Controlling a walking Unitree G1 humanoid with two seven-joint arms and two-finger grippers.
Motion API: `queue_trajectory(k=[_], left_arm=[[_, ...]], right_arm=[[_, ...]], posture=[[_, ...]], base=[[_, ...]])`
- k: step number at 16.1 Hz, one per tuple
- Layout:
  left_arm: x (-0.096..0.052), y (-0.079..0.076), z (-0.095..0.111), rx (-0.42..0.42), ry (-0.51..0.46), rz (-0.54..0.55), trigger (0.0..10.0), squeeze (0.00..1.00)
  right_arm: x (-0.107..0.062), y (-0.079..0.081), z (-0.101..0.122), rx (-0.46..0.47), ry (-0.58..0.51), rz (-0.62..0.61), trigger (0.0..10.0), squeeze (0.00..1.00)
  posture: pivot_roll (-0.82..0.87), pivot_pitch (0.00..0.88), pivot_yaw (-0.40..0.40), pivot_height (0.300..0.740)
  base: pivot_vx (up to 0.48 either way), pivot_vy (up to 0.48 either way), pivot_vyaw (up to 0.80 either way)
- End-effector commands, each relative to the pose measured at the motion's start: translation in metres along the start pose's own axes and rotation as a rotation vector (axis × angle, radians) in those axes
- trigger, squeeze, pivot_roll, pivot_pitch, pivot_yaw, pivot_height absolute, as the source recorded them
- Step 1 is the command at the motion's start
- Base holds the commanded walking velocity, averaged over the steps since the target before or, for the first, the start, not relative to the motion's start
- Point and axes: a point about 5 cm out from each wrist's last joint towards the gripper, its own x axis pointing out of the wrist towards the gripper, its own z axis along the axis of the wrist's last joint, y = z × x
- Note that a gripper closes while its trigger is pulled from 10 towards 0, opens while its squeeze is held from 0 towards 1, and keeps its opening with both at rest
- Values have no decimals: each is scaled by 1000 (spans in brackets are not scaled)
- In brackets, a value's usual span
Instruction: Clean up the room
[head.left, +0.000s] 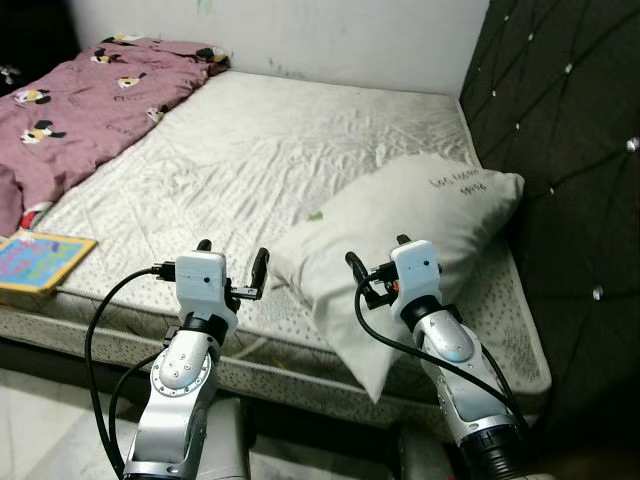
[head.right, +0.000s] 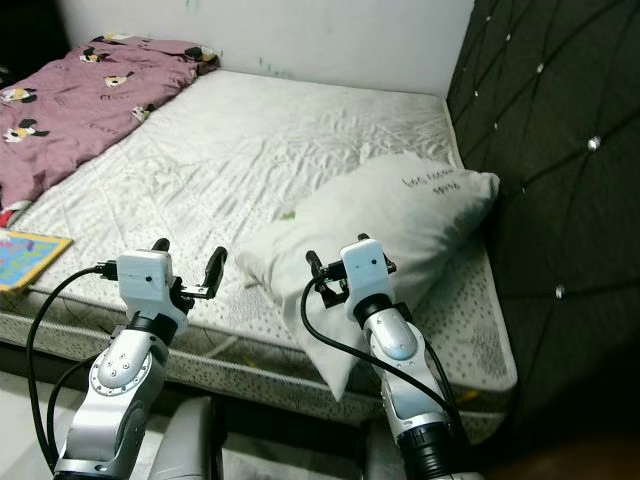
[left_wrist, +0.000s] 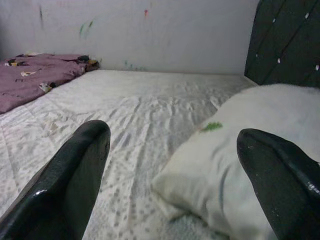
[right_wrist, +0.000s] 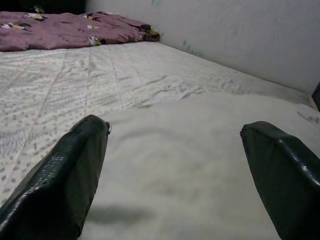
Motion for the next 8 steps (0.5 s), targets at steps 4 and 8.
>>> queue_trajectory(k=[4,8], left_arm=[[0,6,0,27,49,35,10000,0],[-8,4,-5,23,83,26,10000,0]], right_arm=[[-2,-6,2,11,25,-15,10000,0],[-8,-12,-2,18,76,-58,10000,0]], posture=[[9,0,-39,512],[3,0,-38,512]], base=[[0,0,0],[0,0,0]])
